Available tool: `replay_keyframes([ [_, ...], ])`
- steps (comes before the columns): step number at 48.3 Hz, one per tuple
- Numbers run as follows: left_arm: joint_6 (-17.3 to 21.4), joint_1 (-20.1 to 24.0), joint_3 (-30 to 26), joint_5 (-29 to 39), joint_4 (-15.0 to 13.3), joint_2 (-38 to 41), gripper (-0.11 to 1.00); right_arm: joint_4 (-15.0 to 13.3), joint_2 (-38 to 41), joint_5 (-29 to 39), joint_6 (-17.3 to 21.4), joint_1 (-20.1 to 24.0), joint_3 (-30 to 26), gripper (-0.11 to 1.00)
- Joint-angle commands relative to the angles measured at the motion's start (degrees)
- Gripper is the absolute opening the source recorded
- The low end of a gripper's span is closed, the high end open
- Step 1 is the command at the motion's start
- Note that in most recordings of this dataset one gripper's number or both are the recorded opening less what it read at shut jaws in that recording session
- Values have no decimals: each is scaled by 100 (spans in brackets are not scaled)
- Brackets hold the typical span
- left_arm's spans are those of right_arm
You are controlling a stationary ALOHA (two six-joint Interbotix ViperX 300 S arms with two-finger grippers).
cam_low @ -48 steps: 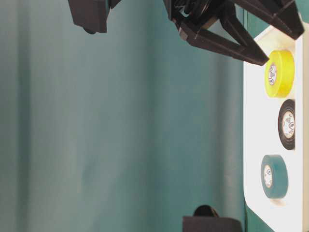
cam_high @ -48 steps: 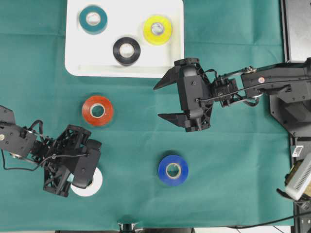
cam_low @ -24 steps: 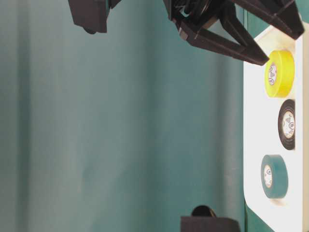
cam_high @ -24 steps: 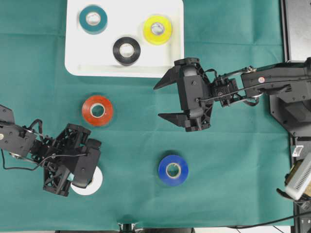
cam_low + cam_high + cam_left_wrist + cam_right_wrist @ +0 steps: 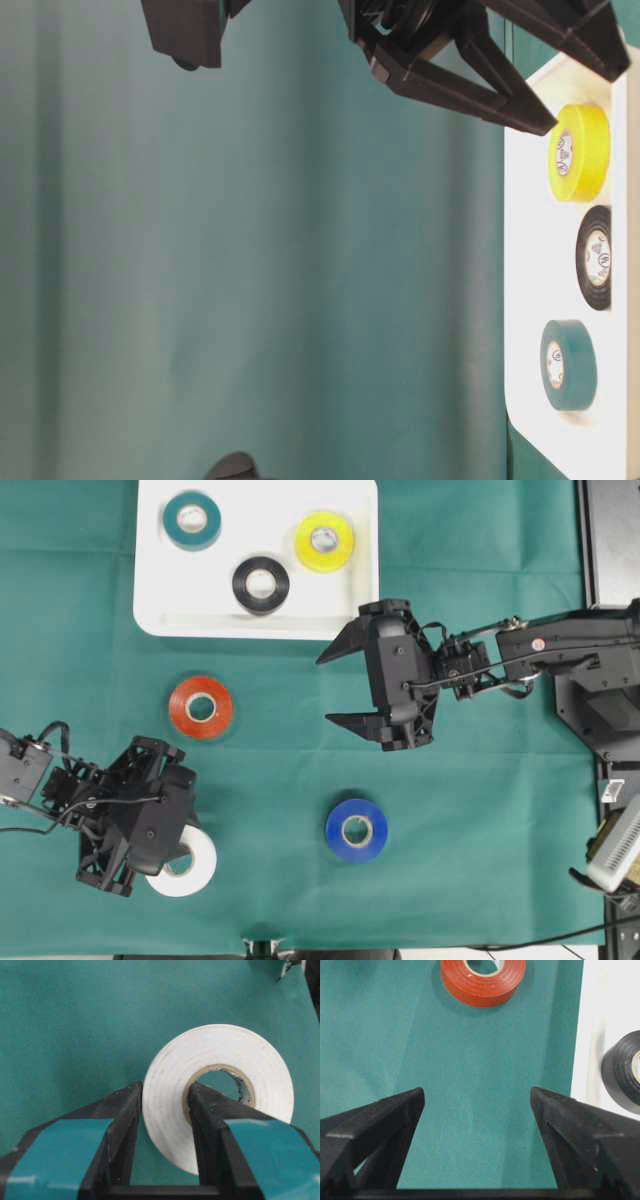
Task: Put the tape alternately from left to right into the white case.
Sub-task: 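Lift the white roll with the left gripper and carry it into the tray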
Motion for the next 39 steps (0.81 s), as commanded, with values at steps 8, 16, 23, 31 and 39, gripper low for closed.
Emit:
replay_keyframes([
  [8,44,466,-88,387,18,-290,27,0,-114,-18,9,9,-35,66],
  [16,308,976,-35,554,18,-422,27,-9,-105,-44,9,9,-9,66],
  [23,633,1433,62,563,18,-589,27,-9,-114,-44,18,9,26,66],
  [31,932,1934,167,563,18,-756,27,0,-105,-53,18,9,44,66],
  [39,1143,2540,281,563,18,-861,27,0,-105,-62,18,9,44,66],
])
